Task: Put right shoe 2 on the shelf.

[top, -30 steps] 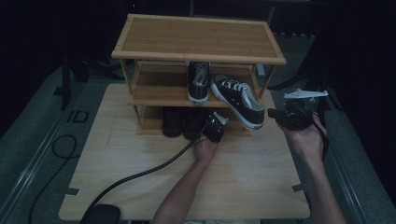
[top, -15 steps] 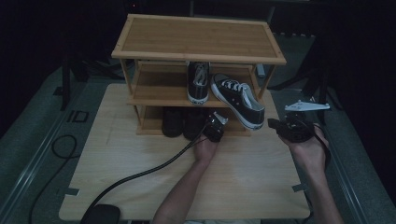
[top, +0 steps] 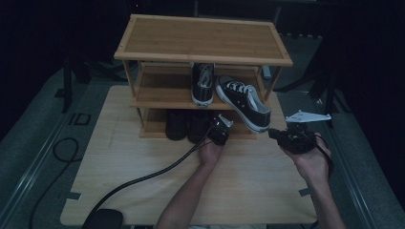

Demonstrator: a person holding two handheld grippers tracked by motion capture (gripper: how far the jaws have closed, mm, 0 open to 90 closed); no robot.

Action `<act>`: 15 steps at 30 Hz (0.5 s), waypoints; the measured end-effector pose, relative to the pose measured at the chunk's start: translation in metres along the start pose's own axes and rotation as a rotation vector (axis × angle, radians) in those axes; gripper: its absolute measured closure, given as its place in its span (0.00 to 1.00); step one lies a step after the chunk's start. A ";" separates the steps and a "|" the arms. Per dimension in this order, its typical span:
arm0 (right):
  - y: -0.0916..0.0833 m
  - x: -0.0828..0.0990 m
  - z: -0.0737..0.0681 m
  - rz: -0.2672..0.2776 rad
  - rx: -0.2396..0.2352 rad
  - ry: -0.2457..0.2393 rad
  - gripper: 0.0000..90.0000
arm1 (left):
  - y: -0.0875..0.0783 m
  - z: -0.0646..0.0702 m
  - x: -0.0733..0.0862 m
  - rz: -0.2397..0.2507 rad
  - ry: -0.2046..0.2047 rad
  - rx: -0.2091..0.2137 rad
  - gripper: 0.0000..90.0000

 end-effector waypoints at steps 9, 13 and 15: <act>0.003 0.000 -0.002 -0.006 -0.007 -0.009 1.00 | 0.000 0.000 0.000 0.000 0.000 -0.001 1.00; 0.002 -0.002 -0.003 0.004 -0.003 -0.011 1.00 | 0.000 0.000 0.000 0.000 0.000 -0.001 1.00; 0.002 -0.003 -0.003 0.005 -0.004 -0.014 1.00 | 0.000 0.000 0.000 0.000 -0.001 -0.001 1.00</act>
Point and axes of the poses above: each handheld gripper's, and its own axes: y roughly forward along the jaws, x roughly out of its underside, z roughly to its right, the point moved 5 cm from there along y, roughly forward along the jaws, and after that the axes turned 13 degrees about z, right-handed, at the moved point
